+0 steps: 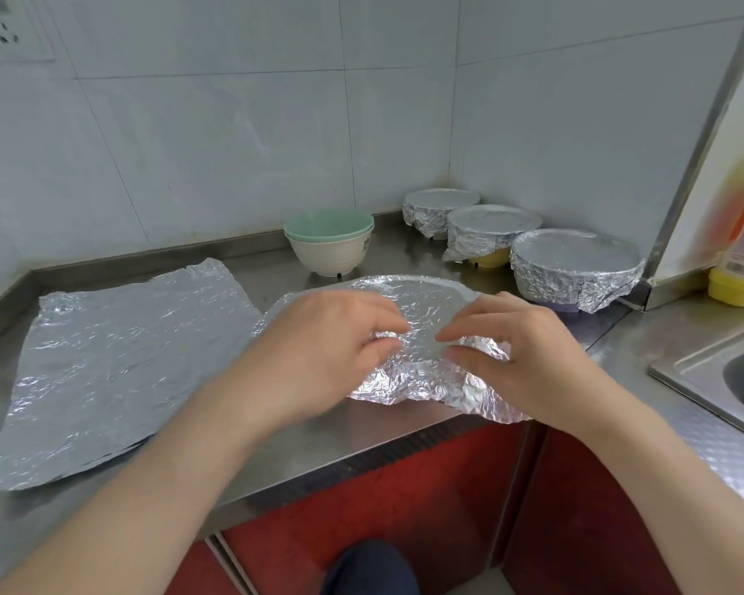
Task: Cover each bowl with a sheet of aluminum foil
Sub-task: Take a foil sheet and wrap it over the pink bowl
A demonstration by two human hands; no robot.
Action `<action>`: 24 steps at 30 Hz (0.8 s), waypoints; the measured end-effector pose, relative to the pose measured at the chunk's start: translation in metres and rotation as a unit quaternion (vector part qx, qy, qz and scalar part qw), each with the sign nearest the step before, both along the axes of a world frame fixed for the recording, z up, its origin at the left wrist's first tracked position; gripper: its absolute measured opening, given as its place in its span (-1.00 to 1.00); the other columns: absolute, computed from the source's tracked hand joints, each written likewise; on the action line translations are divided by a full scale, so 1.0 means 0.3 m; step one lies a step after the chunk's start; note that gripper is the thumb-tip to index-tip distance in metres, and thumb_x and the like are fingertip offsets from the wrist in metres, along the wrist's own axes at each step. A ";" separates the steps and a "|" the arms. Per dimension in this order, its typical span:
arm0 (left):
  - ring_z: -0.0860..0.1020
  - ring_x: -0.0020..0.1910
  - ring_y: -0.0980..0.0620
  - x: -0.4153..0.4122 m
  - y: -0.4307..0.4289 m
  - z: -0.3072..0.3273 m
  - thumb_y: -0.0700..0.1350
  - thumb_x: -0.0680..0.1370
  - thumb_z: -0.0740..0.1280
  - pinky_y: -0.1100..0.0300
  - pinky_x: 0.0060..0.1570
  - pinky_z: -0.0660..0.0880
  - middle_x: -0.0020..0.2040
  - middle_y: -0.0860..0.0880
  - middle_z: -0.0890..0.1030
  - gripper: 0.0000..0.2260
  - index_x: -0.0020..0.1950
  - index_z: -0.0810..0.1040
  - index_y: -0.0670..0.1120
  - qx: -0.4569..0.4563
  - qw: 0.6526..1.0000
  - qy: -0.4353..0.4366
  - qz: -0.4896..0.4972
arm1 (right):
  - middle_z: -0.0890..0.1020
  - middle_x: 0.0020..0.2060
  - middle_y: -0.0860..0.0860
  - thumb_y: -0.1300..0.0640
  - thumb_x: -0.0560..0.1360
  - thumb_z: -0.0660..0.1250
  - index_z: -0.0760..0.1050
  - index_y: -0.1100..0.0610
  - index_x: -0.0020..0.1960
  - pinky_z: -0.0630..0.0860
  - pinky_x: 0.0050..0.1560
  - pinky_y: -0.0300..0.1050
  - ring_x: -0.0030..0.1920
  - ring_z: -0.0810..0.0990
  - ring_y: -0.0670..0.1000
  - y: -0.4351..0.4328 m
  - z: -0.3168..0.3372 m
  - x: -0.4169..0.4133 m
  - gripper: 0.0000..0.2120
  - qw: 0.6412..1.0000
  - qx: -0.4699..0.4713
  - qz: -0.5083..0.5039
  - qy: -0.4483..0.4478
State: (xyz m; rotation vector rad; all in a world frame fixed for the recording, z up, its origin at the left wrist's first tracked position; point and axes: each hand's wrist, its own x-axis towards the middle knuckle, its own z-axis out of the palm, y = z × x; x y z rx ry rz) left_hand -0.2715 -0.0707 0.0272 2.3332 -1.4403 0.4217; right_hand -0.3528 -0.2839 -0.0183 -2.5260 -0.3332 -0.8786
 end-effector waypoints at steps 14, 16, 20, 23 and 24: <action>0.43 0.26 0.18 0.099 0.014 -0.151 0.23 0.56 0.15 0.26 0.28 0.32 0.23 0.14 0.55 -0.56 0.29 0.56 0.02 0.040 0.997 0.047 -0.050 | 0.60 -0.26 -0.04 0.10 0.38 0.39 0.65 0.09 -0.20 0.54 -0.30 0.03 -0.21 0.54 0.07 0.066 -0.055 0.041 -0.92 0.997 -0.068 -0.008 -0.044; 0.45 0.22 0.16 0.091 0.016 -0.154 0.22 0.55 0.20 0.30 0.23 0.34 0.19 0.13 0.56 -0.59 0.25 0.58 0.03 -0.009 0.997 0.061 -0.048 | 0.59 -0.27 -0.05 0.13 0.38 0.40 0.63 0.10 -0.21 0.53 -0.30 0.01 -0.21 0.53 0.07 0.057 -0.055 0.045 -0.94 0.996 -0.075 -0.008 -0.049; 0.51 -0.06 0.14 0.081 0.022 -0.146 0.16 0.49 0.32 0.23 -0.05 0.45 -0.10 0.16 0.57 -0.75 0.00 0.69 0.07 -0.096 0.993 0.055 -0.038 | 0.57 -0.27 -0.05 0.17 0.39 0.39 0.61 0.11 -0.22 0.48 -0.25 -0.03 -0.21 0.51 0.07 0.036 -0.061 0.049 -0.96 0.995 -0.082 -0.011 -0.056; 0.49 -0.13 0.16 0.078 0.011 -0.152 0.05 0.47 0.39 0.21 -0.10 0.45 -0.18 0.16 0.57 -0.85 -0.08 0.71 0.04 -0.104 0.993 0.039 -0.031 | 0.56 -0.27 -0.04 0.21 0.39 0.39 0.58 0.13 -0.23 0.41 -0.21 -0.08 -0.22 0.50 0.07 0.032 -0.066 0.054 -0.97 0.994 -0.088 -0.008 -0.060; 0.49 -0.14 0.15 0.078 0.005 -0.157 0.02 0.48 0.38 0.19 -0.11 0.45 -0.18 0.14 0.58 -0.86 -0.10 0.70 0.01 -0.100 0.994 0.019 -0.029 | 0.57 -0.27 -0.04 0.22 0.39 0.39 0.58 0.14 -0.23 0.40 -0.20 -0.10 -0.21 0.50 0.07 0.031 -0.067 0.055 -0.97 0.994 -0.087 -0.005 -0.062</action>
